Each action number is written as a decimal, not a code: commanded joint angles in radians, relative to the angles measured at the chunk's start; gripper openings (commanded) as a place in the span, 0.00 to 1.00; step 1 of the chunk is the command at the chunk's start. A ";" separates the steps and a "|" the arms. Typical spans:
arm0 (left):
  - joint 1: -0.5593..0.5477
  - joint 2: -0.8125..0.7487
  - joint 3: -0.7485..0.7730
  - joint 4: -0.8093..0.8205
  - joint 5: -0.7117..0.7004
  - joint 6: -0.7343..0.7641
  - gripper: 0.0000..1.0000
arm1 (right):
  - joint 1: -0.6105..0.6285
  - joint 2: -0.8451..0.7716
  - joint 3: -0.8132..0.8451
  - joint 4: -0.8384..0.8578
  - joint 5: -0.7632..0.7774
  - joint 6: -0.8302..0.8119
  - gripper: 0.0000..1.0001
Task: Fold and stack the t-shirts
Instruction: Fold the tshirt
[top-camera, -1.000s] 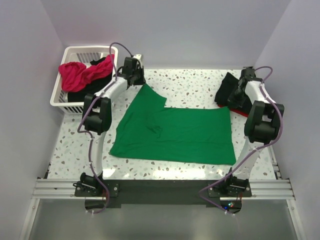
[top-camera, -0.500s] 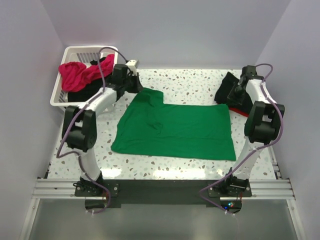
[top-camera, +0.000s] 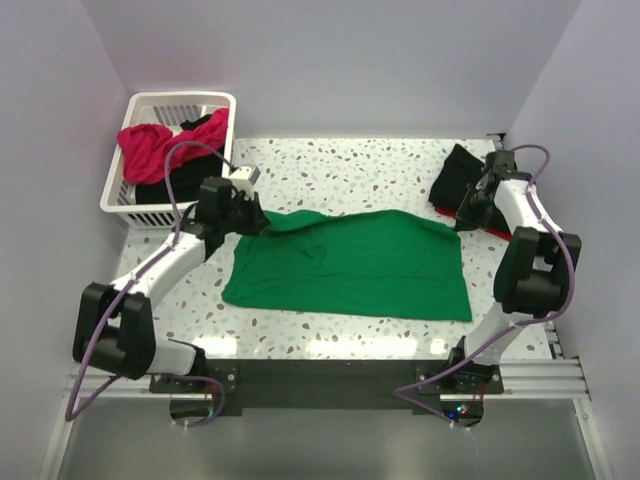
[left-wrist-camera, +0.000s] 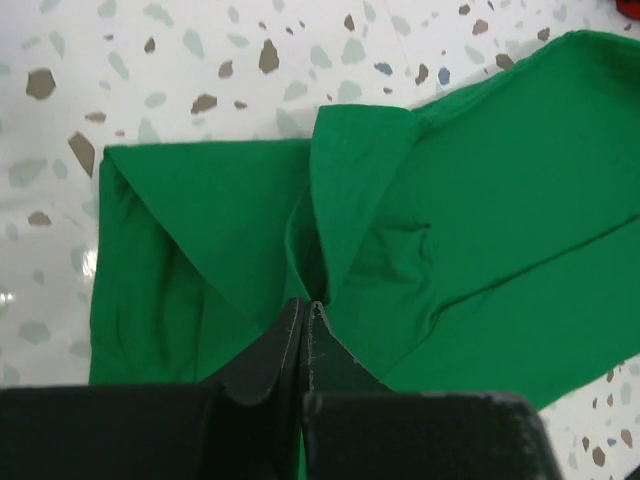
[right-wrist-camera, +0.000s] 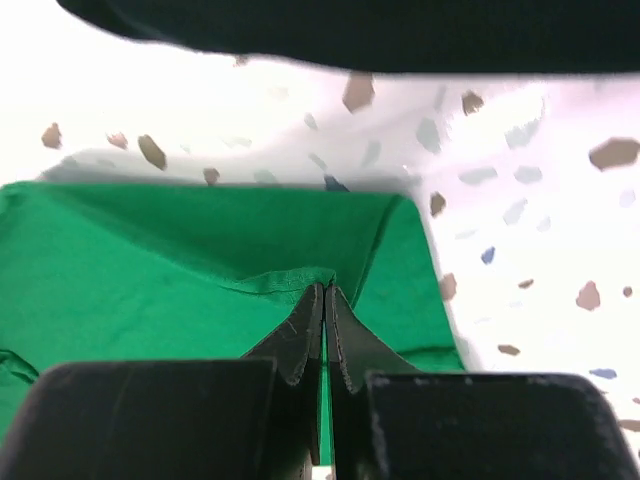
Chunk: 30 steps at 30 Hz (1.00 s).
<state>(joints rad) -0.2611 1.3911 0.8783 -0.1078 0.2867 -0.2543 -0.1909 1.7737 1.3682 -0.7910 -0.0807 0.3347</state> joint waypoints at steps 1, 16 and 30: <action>0.006 -0.131 -0.061 -0.018 0.005 -0.028 0.00 | 0.001 -0.098 -0.060 0.015 0.041 -0.022 0.00; 0.006 -0.406 -0.248 -0.171 -0.050 -0.072 0.00 | -0.039 -0.240 -0.218 -0.001 0.145 -0.066 0.00; -0.003 -0.475 -0.283 -0.230 -0.046 -0.115 0.00 | -0.039 -0.230 -0.284 -0.030 0.167 -0.039 0.00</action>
<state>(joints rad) -0.2619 0.9413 0.6037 -0.3241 0.2298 -0.3397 -0.2283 1.5696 1.1046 -0.8017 0.0441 0.2886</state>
